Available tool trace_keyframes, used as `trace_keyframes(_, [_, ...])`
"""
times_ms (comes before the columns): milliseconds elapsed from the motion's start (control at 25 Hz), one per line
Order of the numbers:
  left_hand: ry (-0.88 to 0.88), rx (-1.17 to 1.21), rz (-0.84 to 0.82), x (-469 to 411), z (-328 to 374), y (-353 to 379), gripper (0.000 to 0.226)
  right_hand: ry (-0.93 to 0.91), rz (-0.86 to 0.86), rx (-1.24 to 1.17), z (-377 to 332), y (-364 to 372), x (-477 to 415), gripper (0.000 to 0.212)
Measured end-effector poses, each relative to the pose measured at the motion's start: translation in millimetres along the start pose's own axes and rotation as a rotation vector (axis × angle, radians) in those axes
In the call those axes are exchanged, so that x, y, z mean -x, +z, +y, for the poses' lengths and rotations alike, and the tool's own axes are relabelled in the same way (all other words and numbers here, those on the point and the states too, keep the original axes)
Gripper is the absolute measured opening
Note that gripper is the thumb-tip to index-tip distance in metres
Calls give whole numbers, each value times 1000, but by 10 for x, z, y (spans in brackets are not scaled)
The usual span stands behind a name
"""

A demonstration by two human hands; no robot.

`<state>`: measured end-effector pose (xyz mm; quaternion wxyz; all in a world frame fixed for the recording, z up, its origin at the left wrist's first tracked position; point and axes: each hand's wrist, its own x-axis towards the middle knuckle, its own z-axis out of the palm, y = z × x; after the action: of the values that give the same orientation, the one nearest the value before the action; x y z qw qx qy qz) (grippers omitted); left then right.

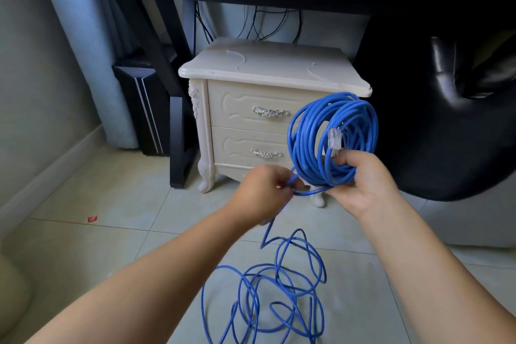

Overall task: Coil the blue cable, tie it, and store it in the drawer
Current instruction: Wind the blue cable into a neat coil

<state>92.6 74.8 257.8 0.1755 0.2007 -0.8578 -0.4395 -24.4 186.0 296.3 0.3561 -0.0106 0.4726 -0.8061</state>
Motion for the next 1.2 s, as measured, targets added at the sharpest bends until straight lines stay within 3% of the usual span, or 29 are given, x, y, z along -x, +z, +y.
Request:
trace_keyframes(80, [-278,477,36,-32,22,-222,25,16,34,110,-106,-56,25,25])
trace_keyframes(160, [-417,643,140,-80,-108,-452,29,0,67,210,-205,-112,35,27])
trace_keyframes(400, [-574,496,34,-88,-249,-433,24,-53,104,432,-107,-159,-78,25])
trace_keyframes(520, [-643,576,201,-127,-300,-539,32,-42,124,283,-220,-193,-81,25])
trace_keyframes(600, [-610,617,160,-110,-381,-619,32,-47,130,177,-288,-272,-109,25])
trace_keyframes(720, [-482,396,99,-90,-444,-587,27,-52,122,268,-244,-251,-97,24])
trace_keyframes(800, [-396,-64,240,-124,-466,-533,10,-62,99,284,-186,-178,-62,28])
trace_keyframes(840, [-389,-223,337,-137,-448,-513,11,-57,81,256,-169,-144,-47,29])
trace_keyframes(880, [-401,-232,386,-141,-411,-497,23,-43,65,235,-153,-114,-38,28])
trace_keyframes(920, [-428,-95,355,-134,-350,-468,31,-18,59,221,-142,-91,-32,27])
trace_keyframes(1000, [-469,243,121,-94,-191,-304,36,43,86,193,-129,-68,-50,27])
trace_keyframes(1120, [-400,239,-202,-13,-58,2,38,84,108,75,-120,-23,-37,26])
trace_keyframes(1200, [-344,235,-313,1,-56,99,42,62,67,-7,-126,8,4,25])
